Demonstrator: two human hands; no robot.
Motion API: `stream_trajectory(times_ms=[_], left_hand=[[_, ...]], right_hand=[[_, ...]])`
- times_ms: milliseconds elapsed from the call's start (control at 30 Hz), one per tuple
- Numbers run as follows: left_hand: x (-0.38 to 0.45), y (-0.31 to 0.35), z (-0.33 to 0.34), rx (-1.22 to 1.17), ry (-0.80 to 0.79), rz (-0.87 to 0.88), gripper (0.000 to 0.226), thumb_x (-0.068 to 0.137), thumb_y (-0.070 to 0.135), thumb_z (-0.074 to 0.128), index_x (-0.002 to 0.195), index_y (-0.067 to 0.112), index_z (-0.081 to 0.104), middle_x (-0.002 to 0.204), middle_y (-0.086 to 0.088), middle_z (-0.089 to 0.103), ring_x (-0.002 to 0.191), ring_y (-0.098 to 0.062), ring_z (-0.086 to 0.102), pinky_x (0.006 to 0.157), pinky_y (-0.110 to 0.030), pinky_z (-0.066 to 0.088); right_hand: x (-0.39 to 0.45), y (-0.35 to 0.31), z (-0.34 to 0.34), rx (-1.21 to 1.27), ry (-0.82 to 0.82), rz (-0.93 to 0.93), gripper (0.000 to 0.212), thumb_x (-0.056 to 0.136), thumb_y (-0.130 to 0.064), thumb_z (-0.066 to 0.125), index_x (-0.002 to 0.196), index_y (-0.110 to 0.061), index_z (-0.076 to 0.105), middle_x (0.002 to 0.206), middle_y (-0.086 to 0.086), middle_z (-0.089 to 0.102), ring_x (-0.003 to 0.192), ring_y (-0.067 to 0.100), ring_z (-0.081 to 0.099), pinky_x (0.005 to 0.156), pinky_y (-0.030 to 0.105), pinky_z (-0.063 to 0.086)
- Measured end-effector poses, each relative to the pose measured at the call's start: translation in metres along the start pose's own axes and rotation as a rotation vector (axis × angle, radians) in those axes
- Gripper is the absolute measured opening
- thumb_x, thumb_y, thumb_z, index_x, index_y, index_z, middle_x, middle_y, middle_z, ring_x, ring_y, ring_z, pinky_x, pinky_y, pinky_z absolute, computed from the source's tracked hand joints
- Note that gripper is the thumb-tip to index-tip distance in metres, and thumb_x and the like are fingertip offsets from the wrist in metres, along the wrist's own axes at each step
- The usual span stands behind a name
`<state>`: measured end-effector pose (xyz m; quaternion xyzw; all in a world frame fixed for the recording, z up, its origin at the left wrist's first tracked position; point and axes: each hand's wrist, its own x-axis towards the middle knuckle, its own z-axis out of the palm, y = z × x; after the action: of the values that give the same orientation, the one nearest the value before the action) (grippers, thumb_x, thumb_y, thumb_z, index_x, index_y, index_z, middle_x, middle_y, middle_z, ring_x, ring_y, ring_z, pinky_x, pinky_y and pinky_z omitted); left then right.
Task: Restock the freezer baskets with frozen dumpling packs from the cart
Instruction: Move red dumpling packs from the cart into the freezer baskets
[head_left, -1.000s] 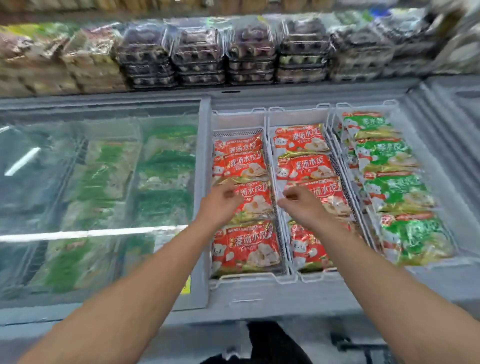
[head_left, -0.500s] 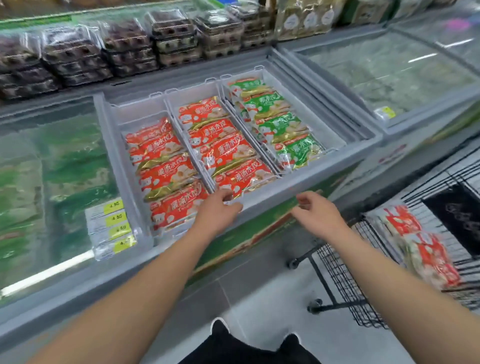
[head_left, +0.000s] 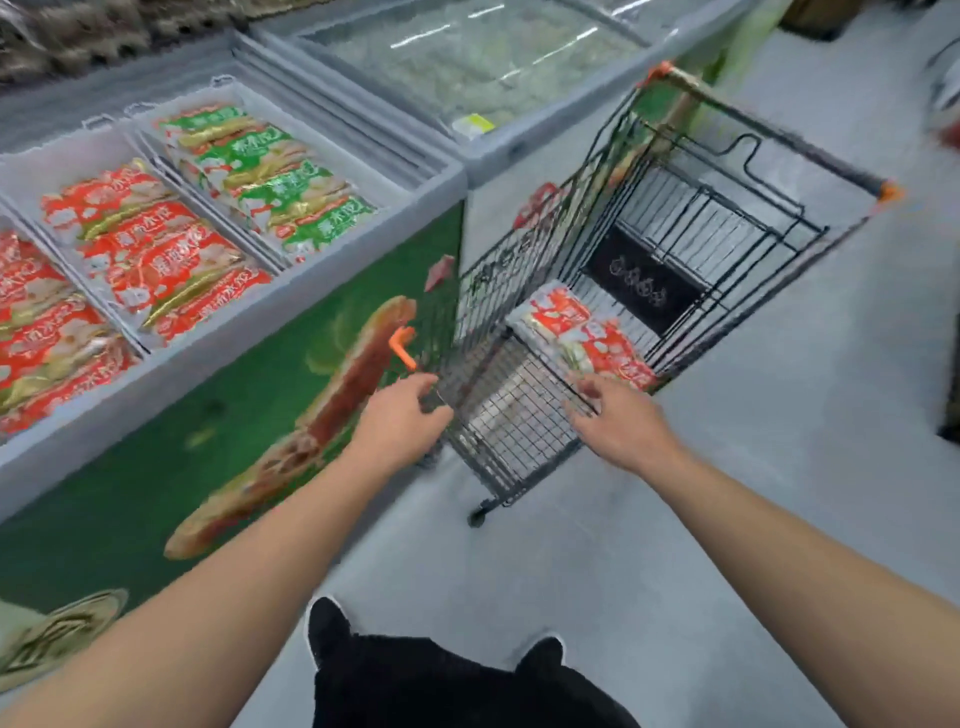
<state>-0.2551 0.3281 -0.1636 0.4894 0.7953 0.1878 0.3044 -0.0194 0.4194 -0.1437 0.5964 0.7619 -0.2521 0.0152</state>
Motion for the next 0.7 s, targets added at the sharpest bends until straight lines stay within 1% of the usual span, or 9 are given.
stream_trajectory(times_ms=[67,133,233,333,400,467,567,700], left_hand=[[-0.002,0.033,0.03,0.028,-0.016,0.024,0.053,0.092,0.03,0.063,0.142,0.016,0.054,0.135,-0.01,0.063,0.124,-0.027,0.058,0.104,-0.033,0.042],[-0.003,0.062,0.059,0.066,-0.034,0.044,0.055,0.092,0.031,0.063,0.143,0.015,0.052,0.14,-0.007,0.06,0.127,-0.026,0.056,0.106,-0.032,0.041],[-0.001,0.092,0.087,0.119,-0.058,0.074,0.056,0.092,0.032,0.062,0.144,0.016,0.051,0.145,-0.005,0.056,0.13,-0.025,0.053,0.109,-0.034,0.04],[0.01,0.115,0.109,0.175,-0.087,0.071,0.057,0.092,0.033,0.06,0.146,0.018,0.048,0.144,-0.006,0.056,0.131,-0.027,0.053,0.108,-0.037,0.041],[0.025,0.126,0.123,0.183,-0.1,0.057,0.059,0.092,0.033,0.059,0.147,0.017,0.046,0.145,-0.007,0.055,0.13,-0.028,0.053,0.107,-0.038,0.043],[0.037,0.131,0.135,0.182,-0.119,0.038,0.059,0.093,0.033,0.057,0.149,0.017,0.044,0.148,-0.006,0.052,0.132,-0.027,0.052,0.108,-0.039,0.044],[0.062,0.137,0.154,0.165,-0.144,0.009,0.059,0.095,0.033,0.057,0.15,0.016,0.042,0.152,-0.004,0.048,0.137,-0.026,0.047,0.11,-0.04,0.041],[0.114,0.148,0.171,0.122,-0.16,-0.052,0.06,0.095,0.033,0.058,0.15,0.015,0.042,0.151,-0.005,0.049,0.137,-0.027,0.047,0.111,-0.04,0.041]], right_hand=[[-0.004,0.04,-0.016,-0.079,-0.011,-0.01,0.054,0.09,-0.029,0.06,0.14,-0.014,0.05,0.141,0.009,0.056,0.126,0.028,0.053,0.1,0.033,0.043],[-0.004,0.074,-0.028,-0.123,-0.029,-0.026,0.054,0.087,-0.027,0.059,0.139,-0.013,0.051,0.135,0.013,0.058,0.121,0.032,0.055,0.098,0.036,0.046],[0.001,0.11,-0.038,-0.155,-0.041,-0.056,0.051,0.082,-0.029,0.057,0.131,-0.015,0.056,0.123,0.013,0.063,0.111,0.033,0.059,0.092,0.038,0.051],[0.015,0.137,-0.048,-0.154,-0.063,-0.068,0.053,0.084,-0.029,0.059,0.135,-0.014,0.055,0.132,0.013,0.059,0.118,0.032,0.057,0.098,0.04,0.049],[0.031,0.152,-0.052,-0.158,-0.082,-0.072,0.054,0.085,-0.028,0.06,0.137,-0.013,0.053,0.135,0.014,0.057,0.12,0.032,0.056,0.099,0.04,0.048],[0.047,0.161,-0.053,-0.173,-0.113,-0.081,0.055,0.086,-0.028,0.06,0.138,-0.012,0.052,0.136,0.013,0.055,0.121,0.032,0.055,0.099,0.039,0.048],[0.08,0.174,-0.057,-0.191,-0.145,-0.101,0.054,0.087,-0.028,0.06,0.139,-0.013,0.051,0.138,0.013,0.054,0.122,0.032,0.054,0.098,0.038,0.047],[0.145,0.188,-0.071,-0.207,-0.178,-0.127,0.049,0.088,-0.029,0.061,0.134,-0.011,0.055,0.131,0.013,0.058,0.118,0.033,0.055,0.093,0.038,0.047]])
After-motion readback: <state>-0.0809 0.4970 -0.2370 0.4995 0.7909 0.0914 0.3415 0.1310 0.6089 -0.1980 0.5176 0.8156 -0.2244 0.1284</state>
